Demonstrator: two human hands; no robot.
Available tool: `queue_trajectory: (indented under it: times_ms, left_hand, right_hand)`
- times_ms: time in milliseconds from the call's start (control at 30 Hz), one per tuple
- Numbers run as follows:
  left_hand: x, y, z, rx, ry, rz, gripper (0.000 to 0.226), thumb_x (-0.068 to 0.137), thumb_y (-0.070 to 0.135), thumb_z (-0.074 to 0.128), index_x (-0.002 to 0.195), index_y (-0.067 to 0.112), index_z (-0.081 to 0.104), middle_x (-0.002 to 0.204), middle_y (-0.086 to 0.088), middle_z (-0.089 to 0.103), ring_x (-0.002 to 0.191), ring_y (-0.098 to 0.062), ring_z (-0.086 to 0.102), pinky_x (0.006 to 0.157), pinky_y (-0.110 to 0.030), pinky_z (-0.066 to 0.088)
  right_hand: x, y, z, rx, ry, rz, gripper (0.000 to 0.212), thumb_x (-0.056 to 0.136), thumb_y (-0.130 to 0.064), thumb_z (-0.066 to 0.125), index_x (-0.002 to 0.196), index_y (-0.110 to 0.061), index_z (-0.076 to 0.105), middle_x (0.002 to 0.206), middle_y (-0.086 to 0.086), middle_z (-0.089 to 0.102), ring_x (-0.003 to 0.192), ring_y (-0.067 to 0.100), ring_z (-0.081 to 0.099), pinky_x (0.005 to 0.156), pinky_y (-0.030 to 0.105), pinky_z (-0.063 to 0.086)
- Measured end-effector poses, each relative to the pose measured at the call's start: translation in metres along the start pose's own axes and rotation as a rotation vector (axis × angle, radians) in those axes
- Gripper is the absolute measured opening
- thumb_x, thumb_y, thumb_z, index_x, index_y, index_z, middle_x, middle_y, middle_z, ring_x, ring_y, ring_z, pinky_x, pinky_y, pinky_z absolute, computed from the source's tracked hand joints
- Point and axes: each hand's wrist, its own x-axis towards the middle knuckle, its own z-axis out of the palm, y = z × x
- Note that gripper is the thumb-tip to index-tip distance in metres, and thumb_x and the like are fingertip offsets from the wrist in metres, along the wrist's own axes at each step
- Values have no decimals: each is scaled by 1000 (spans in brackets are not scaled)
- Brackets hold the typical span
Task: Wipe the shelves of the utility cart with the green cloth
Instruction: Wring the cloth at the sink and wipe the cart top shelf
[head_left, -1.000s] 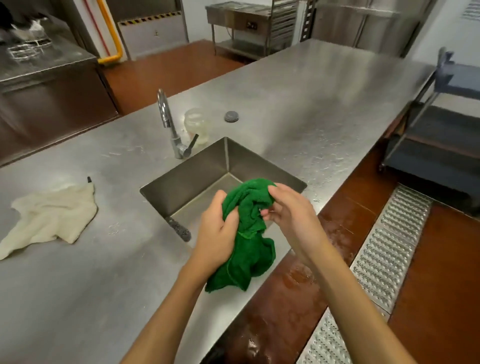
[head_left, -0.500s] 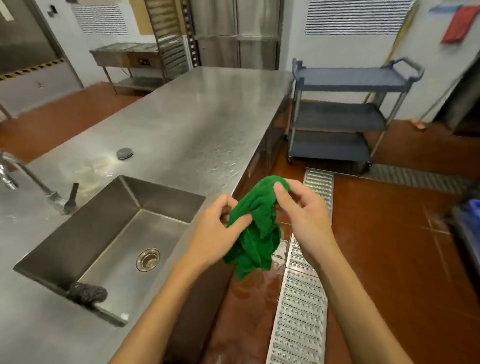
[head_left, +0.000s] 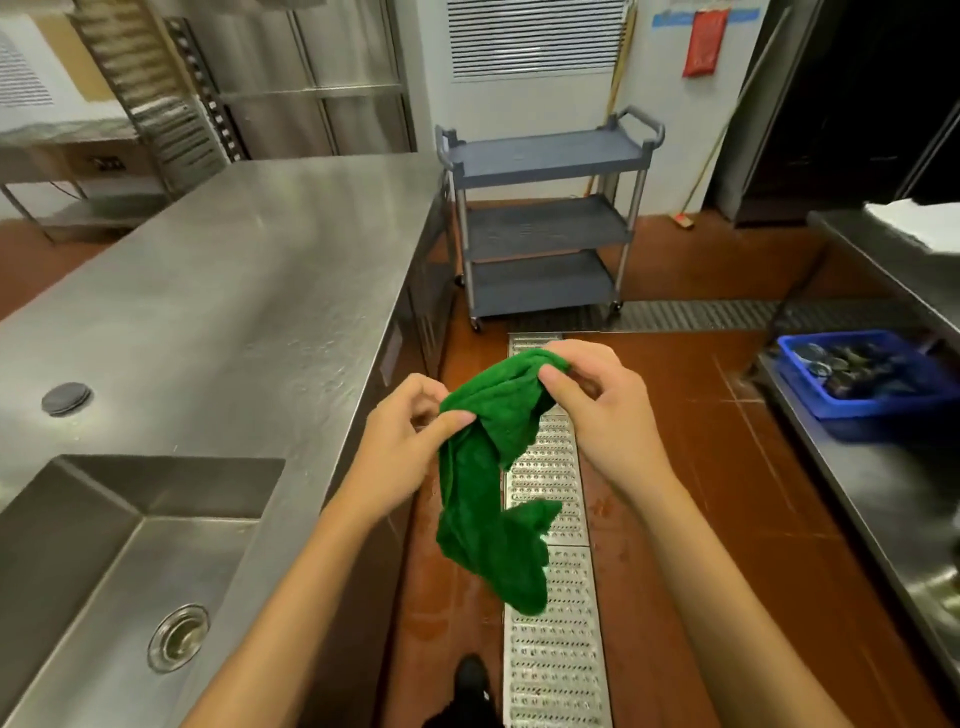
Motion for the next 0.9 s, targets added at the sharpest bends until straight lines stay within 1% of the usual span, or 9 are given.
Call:
queue_trajectory:
  times_ms: [133,200,267,333,433,500,600,767,900]
  left_hand:
    - [38,-10,16,-56,-118,-25,22,86,37,67,86,22,51,71,-23,56,67,-13,54,67,-29,42]
    - [60,-14,27,-149,-140,-70,26,85,40,65,87,17,52,64,-12,49,61,-11,50,62,-30,39]
    - [85,-12,34,-287,-151,-117,22,91,30,66,90,12,53,65,-2,60,60,-11,57,61,-29,43]
    - [114,-8,37,-384,-172,-156,17,97,24,62,90,11,54,69,-3,66,61,-15,61,58,-30,44]
    - [157,-5,37,-475,-164,-198,20,98,30,59,88,12,57,71,-6,63,58,-15,56,51,-26,41]
    - [183,-7,36,-552,-141,-238,23,99,32,57,92,10,60,78,-10,68,63,-17,63,52,-27,47]
    - [217,-8,36,-678,-133,-283,20,102,28,53,98,10,61,93,-10,76,83,-23,75,65,-34,58]
    - [264,-14,49,-766,-138,-319,23,102,9,50,121,-1,57,115,-21,71,105,-34,71,88,-49,58]
    - [299,-20,71,-727,-117,-328,31,96,-4,51,125,4,59,118,-19,70,109,-34,70,94,-49,56]
  right_hand:
    - [35,17,-2,-89,14,-17,24,92,-17,64,97,-41,65,117,-8,59,112,-3,54,85,5,41]
    - [54,27,0,-82,54,-3,23,93,-18,64,100,-39,65,116,-6,60,109,-3,57,84,4,42]
    - [74,39,1,5,115,99,25,93,-23,65,115,-33,65,119,-7,61,104,-2,62,84,10,49]
    - [96,55,1,52,160,270,48,90,-36,67,134,-28,52,126,-7,56,103,2,64,84,18,53]
    - [119,84,5,-2,132,487,76,82,-63,62,144,-26,37,133,-4,53,107,12,64,94,37,54]
    - [128,100,12,-13,76,545,81,76,-76,56,139,-25,43,126,-7,58,108,9,63,96,40,53]
    - [137,114,25,24,31,547,66,73,-82,53,117,-33,57,116,-14,63,107,3,62,97,38,53]
    - [160,124,44,82,136,474,51,69,-67,72,104,-36,52,111,-8,63,98,8,65,82,33,58]
    - [199,145,44,-127,102,384,44,74,-58,74,106,-37,51,111,-15,52,100,2,57,82,23,53]
